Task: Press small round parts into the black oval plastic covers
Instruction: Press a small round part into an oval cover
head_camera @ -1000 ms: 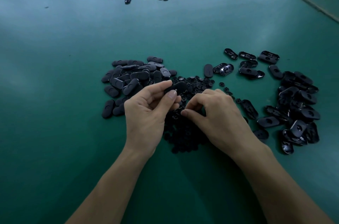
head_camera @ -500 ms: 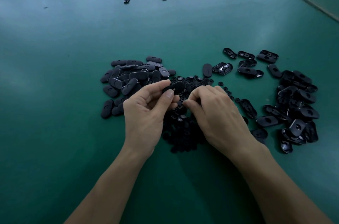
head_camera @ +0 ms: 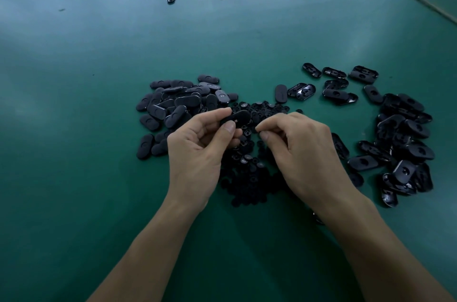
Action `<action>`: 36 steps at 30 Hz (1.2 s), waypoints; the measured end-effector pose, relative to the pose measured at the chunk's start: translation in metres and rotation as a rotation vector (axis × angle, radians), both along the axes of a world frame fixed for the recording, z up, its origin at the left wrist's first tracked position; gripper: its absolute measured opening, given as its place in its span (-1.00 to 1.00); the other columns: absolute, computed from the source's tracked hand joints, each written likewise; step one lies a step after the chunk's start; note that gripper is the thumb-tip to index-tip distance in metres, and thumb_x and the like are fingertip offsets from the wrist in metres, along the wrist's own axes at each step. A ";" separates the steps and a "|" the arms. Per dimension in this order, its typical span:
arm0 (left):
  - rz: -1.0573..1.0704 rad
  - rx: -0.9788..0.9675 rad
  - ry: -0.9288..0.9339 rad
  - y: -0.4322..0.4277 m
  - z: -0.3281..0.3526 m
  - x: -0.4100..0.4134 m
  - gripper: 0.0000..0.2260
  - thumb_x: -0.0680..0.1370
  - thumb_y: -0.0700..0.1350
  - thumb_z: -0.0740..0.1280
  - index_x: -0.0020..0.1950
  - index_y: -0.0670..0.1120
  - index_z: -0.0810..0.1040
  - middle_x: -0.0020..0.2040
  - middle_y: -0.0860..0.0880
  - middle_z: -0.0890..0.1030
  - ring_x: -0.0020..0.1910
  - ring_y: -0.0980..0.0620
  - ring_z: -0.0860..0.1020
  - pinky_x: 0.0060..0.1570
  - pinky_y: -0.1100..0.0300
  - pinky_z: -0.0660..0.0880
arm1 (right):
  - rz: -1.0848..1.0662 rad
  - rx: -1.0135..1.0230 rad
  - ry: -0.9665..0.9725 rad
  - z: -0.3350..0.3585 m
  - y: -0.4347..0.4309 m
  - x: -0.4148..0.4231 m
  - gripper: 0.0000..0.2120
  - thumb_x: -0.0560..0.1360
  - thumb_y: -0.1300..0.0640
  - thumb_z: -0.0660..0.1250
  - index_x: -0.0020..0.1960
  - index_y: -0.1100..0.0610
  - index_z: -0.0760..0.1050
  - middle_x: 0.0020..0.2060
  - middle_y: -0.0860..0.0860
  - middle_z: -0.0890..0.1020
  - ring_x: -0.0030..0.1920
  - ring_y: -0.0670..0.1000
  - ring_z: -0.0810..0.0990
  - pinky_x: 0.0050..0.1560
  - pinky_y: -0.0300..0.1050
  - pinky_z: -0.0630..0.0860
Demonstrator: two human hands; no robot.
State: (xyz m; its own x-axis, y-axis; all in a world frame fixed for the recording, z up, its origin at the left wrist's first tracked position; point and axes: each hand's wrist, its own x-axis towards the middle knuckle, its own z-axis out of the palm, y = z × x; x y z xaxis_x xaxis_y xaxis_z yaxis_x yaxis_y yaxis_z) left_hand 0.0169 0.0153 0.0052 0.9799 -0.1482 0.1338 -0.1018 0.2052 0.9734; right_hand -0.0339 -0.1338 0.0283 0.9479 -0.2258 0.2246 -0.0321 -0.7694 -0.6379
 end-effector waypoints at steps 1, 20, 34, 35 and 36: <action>0.003 0.008 -0.002 0.000 0.000 0.000 -0.81 0.54 -0.33 0.40 0.06 -0.08 0.65 -0.16 -0.04 0.72 -0.15 0.01 0.71 -0.11 0.26 0.60 | -0.005 0.007 -0.048 0.000 0.000 0.000 -0.89 0.59 0.18 0.35 0.04 0.06 0.65 -0.13 -0.06 0.61 -0.12 -0.12 0.52 -0.08 -0.41 0.37; -0.085 0.125 -0.061 -0.001 0.000 -0.003 -0.78 0.51 -0.36 0.44 0.00 -0.05 0.69 -0.12 -0.01 0.74 -0.13 0.02 0.72 -0.08 0.24 0.62 | 0.066 0.239 -0.129 0.002 0.010 0.000 -0.87 0.52 0.25 0.43 0.03 0.07 0.60 -0.20 -0.18 0.63 -0.15 -0.20 0.60 -0.13 -0.41 0.49; -0.113 0.211 -0.113 -0.001 -0.002 -0.005 -0.75 0.47 -0.30 0.46 0.04 0.02 0.68 -0.07 0.04 0.74 -0.07 0.05 0.71 -0.01 0.21 0.61 | 0.061 0.416 -0.097 0.001 0.008 -0.001 -0.83 0.52 0.28 0.43 -0.08 0.01 0.60 -0.24 -0.16 0.66 -0.17 -0.18 0.65 -0.18 -0.39 0.54; -0.113 0.211 -0.110 -0.001 -0.002 -0.005 -0.75 0.47 -0.30 0.46 0.04 0.02 0.69 -0.08 0.04 0.74 -0.08 0.05 0.71 -0.02 0.21 0.61 | 0.058 0.416 -0.095 0.000 0.008 -0.001 -0.82 0.52 0.29 0.42 -0.08 0.01 0.60 -0.25 -0.15 0.66 -0.18 -0.18 0.65 -0.20 -0.40 0.53; -0.112 0.213 -0.105 -0.001 -0.003 -0.005 -0.75 0.46 -0.30 0.47 0.03 0.02 0.69 -0.09 0.04 0.74 -0.09 0.05 0.71 -0.03 0.21 0.61 | 0.050 0.416 -0.094 0.000 0.008 -0.001 -0.82 0.52 0.28 0.42 -0.09 0.01 0.60 -0.26 -0.15 0.66 -0.19 -0.19 0.64 -0.24 -0.42 0.51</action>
State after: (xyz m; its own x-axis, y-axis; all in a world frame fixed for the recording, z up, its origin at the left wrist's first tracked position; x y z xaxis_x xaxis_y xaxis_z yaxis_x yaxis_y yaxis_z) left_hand 0.0122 0.0140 0.0027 0.9380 -0.2911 0.1882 -0.1930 0.0122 0.9811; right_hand -0.0350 -0.1253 0.0283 0.9397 -0.2698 0.2102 0.0719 -0.4450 -0.8926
